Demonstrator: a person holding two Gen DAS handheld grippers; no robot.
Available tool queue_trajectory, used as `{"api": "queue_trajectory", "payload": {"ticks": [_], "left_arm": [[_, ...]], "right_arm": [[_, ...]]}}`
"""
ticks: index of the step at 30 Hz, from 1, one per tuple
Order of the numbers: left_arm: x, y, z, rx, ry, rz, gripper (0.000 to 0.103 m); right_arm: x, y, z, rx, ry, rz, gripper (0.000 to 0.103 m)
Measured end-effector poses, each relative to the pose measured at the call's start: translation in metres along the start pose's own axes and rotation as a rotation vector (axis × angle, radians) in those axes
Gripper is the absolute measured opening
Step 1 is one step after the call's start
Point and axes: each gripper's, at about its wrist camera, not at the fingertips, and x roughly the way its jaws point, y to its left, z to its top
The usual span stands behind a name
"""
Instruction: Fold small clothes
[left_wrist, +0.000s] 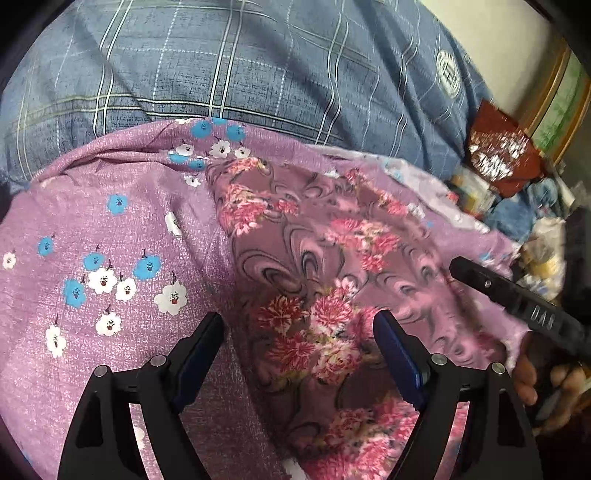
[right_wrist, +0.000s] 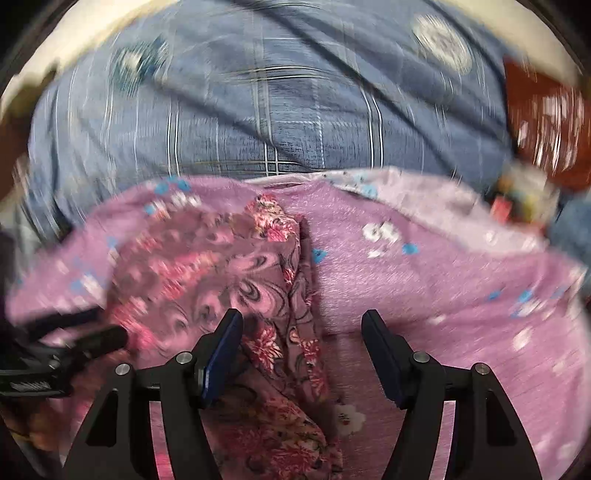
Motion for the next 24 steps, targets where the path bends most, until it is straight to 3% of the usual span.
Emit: {"api": "queue_trajectory", "payload": {"ticks": [3, 5, 10, 14, 16, 21, 24], "left_arm": [[0.002, 0.015, 0.002, -0.045, 0.039, -0.037, 0.082], [0.007, 0.023, 0.001, -0.072, 0.063, -0.064, 0.077], [0.014, 0.02, 0.0, -0.049, 0.103, -0.137, 0.064], [0.018, 0.015, 0.0, -0.026, 0.107, -0.108, 0.064], [0.015, 0.018, 0.003, -0.045, 0.105, -0.111, 0.064], [-0.008, 0.025, 0.012, -0.072, 0.025, -0.098, 0.064], [-0.017, 0.03, 0.012, -0.114, -0.012, -0.164, 0.064]], "right_arm": [[0.012, -0.04, 0.001, 0.23, 0.083, 0.237, 0.071], [0.024, -0.062, -0.003, 0.351, 0.132, 0.313, 0.072], [0.045, -0.066, -0.011, 0.408, 0.222, 0.399, 0.072], [0.051, -0.053, -0.013, 0.377, 0.251, 0.411, 0.073], [0.053, -0.049, -0.014, 0.389, 0.269, 0.462, 0.073], [0.045, -0.034, -0.013, 0.3, 0.262, 0.432, 0.073], [0.046, -0.034, -0.014, 0.303, 0.264, 0.432, 0.073]]}}
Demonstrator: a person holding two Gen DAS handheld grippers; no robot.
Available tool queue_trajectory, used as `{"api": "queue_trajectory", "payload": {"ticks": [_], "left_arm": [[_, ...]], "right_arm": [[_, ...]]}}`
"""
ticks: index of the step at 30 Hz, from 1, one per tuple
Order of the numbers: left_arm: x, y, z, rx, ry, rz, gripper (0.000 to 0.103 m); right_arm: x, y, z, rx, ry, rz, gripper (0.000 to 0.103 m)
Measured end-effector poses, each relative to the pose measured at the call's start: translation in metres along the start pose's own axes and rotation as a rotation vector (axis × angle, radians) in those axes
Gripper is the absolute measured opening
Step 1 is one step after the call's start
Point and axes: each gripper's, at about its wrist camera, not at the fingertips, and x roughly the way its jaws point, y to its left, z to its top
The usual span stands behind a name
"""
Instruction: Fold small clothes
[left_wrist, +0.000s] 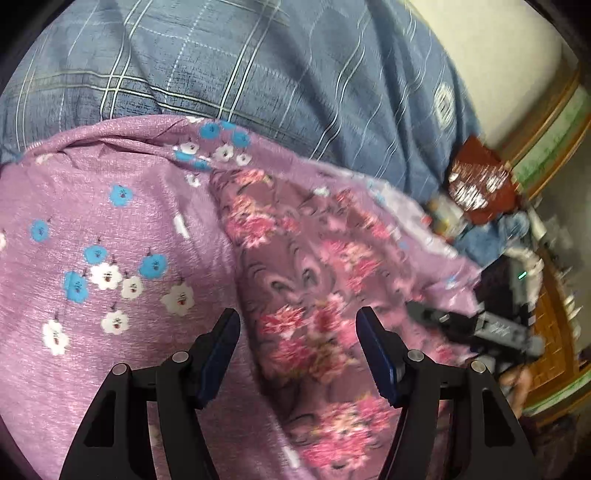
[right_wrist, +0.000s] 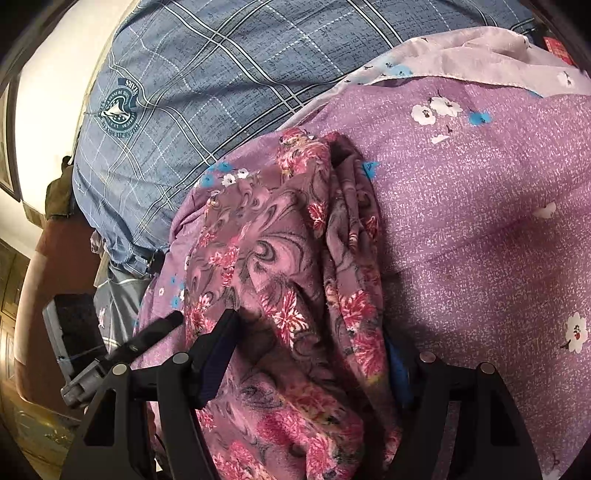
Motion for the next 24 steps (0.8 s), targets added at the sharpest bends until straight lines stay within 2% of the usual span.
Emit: {"api": "queue_trajectory", "payload": {"ticks": [2, 5, 6, 10, 13, 17, 19, 21, 23, 24], "left_arm": [[0.002, 0.004, -0.001, -0.038, 0.019, -0.078, 0.064], [0.004, 0.012, -0.004, -0.071, 0.013, -0.112, 0.064], [0.006, 0.014, -0.004, -0.078, 0.018, -0.111, 0.065], [0.028, 0.028, -0.008, -0.127, 0.076, -0.023, 0.065], [0.032, 0.033, -0.008, -0.163, 0.086, -0.025, 0.065], [0.04, 0.02, -0.013, -0.121, 0.123, -0.062, 0.064], [0.043, 0.01, -0.014, -0.073, 0.106, -0.023, 0.064], [0.047, 0.003, -0.012, -0.035, 0.094, 0.0, 0.057], [0.047, 0.001, -0.012, -0.039, 0.078, 0.007, 0.04], [0.046, 0.001, -0.012, -0.044, 0.069, 0.005, 0.038]], "right_arm": [[0.0, -0.001, 0.001, 0.004, 0.001, -0.003, 0.073], [0.002, -0.001, 0.0, 0.0, -0.001, -0.015, 0.073], [0.002, -0.001, 0.0, 0.0, -0.001, -0.015, 0.073], [0.002, -0.003, 0.0, 0.011, 0.0, -0.006, 0.073], [0.002, -0.003, 0.0, 0.009, -0.001, -0.007, 0.073], [0.002, -0.002, 0.0, 0.004, -0.003, -0.01, 0.073], [0.002, 0.0, -0.001, -0.012, -0.008, -0.025, 0.071], [0.002, 0.003, -0.003, -0.027, -0.019, -0.039, 0.067], [0.002, 0.009, -0.004, -0.059, -0.031, -0.063, 0.062], [0.001, 0.012, -0.005, -0.077, -0.039, -0.077, 0.057]]}}
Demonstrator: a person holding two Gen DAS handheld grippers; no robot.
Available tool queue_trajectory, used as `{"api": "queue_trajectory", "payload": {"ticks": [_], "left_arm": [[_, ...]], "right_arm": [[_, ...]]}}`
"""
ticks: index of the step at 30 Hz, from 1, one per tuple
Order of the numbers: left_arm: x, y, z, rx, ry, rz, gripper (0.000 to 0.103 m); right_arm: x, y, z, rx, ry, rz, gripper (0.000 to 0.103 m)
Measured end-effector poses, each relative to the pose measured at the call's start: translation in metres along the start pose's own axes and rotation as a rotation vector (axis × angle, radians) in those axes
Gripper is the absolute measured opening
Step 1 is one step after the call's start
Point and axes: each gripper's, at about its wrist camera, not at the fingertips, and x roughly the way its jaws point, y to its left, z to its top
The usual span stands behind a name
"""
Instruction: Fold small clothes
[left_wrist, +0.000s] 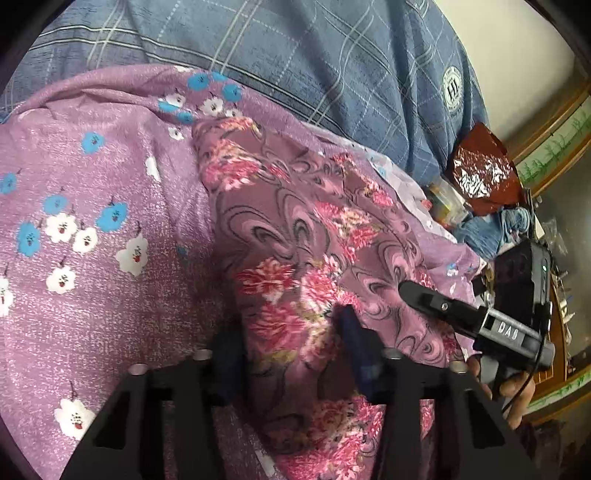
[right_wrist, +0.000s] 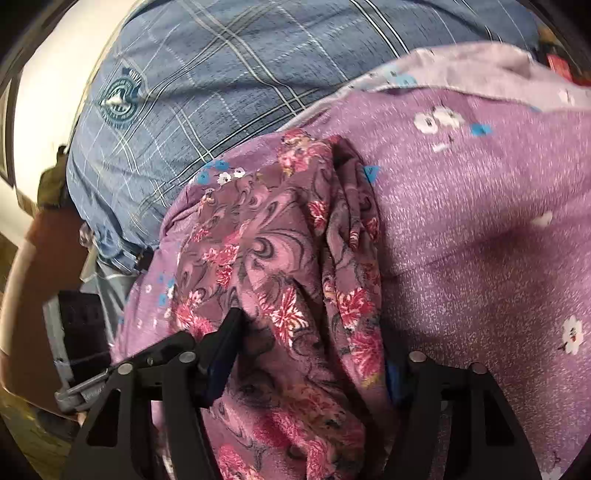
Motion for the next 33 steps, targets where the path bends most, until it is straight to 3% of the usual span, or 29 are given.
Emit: {"api": "queue_trajectory", "payload": {"ticks": [5, 11, 23, 33], "left_arm": [[-0.01, -0.013, -0.005, 0.04, -0.057, -0.002, 0.024], [-0.032, -0.031, -0.015, 0.112, -0.103, -0.003, 0.021], [-0.134, -0.021, -0.045, 0.144, -0.198, -0.012, 0.02], [-0.203, 0.004, -0.072, 0.131, -0.241, 0.028, 0.021]], "right_arm": [[-0.007, 0.021, -0.003, -0.098, -0.055, -0.091, 0.046], [-0.02, 0.049, -0.01, -0.215, -0.141, -0.168, 0.036], [-0.046, 0.097, -0.025, -0.299, -0.263, -0.088, 0.031], [-0.033, 0.133, -0.038, -0.248, -0.237, 0.057, 0.03]]}}
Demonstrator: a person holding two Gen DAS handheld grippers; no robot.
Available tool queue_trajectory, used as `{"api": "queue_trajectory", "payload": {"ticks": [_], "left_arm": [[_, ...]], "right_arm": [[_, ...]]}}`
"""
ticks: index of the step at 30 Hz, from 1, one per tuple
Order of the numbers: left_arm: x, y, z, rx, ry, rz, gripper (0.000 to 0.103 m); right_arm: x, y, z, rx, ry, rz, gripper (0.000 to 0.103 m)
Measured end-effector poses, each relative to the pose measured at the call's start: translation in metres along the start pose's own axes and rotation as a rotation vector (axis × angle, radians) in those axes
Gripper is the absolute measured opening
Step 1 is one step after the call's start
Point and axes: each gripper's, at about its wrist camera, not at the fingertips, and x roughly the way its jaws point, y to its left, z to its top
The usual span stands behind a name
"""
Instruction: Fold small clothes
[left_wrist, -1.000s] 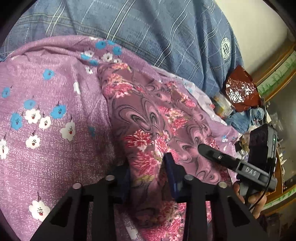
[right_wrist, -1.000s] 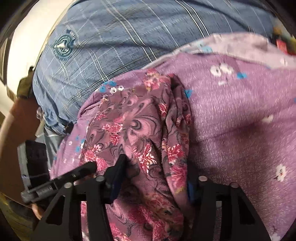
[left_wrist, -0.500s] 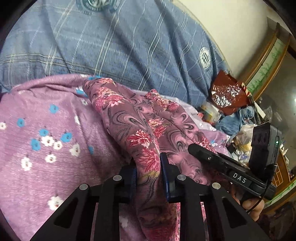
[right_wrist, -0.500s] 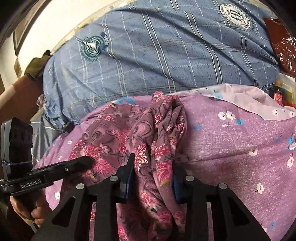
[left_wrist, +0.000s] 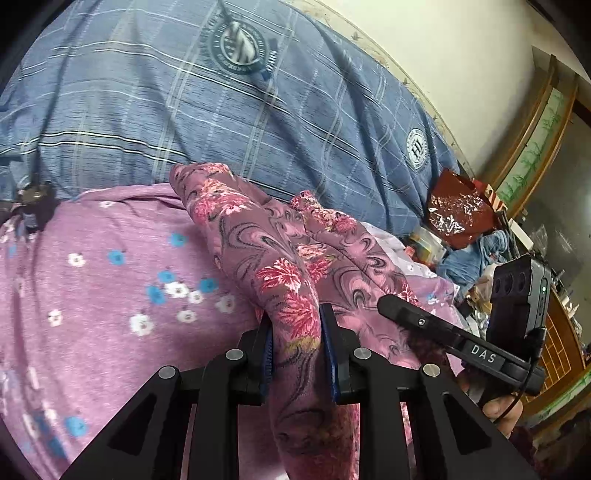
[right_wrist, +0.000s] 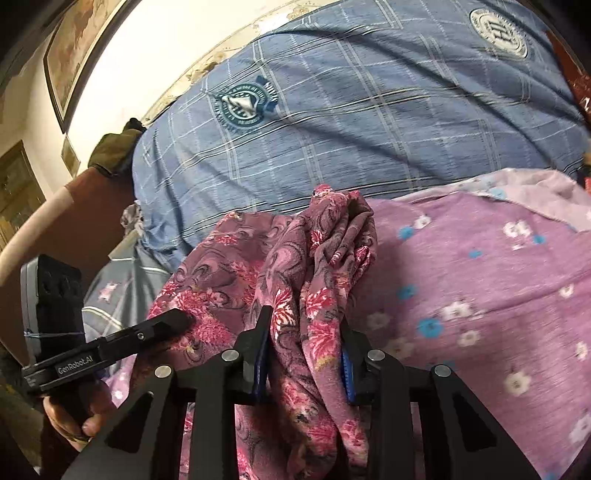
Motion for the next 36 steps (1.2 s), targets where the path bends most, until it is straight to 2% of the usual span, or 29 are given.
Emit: {"api": "queue_trajectory", "payload": {"ticks": [7, 13, 21, 36], "left_arm": [[-0.033, 0.005, -0.011, 0.009, 0.008, 0.035, 0.021], [-0.044, 0.001, -0.021, 0.022, 0.031, 0.06, 0.021], [-0.039, 0.0, -0.022, 0.017, 0.063, 0.088, 0.021], [-0.016, 0.021, -0.035, -0.028, 0.15, 0.15, 0.021]], "right_arm": [[0.009, 0.019, -0.013, 0.025, 0.038, 0.041, 0.029], [0.009, 0.025, -0.027, 0.032, 0.059, 0.045, 0.029], [0.015, 0.026, -0.04, 0.045, 0.091, 0.047, 0.029], [0.034, 0.018, -0.062, 0.085, 0.164, 0.017, 0.029]]}}
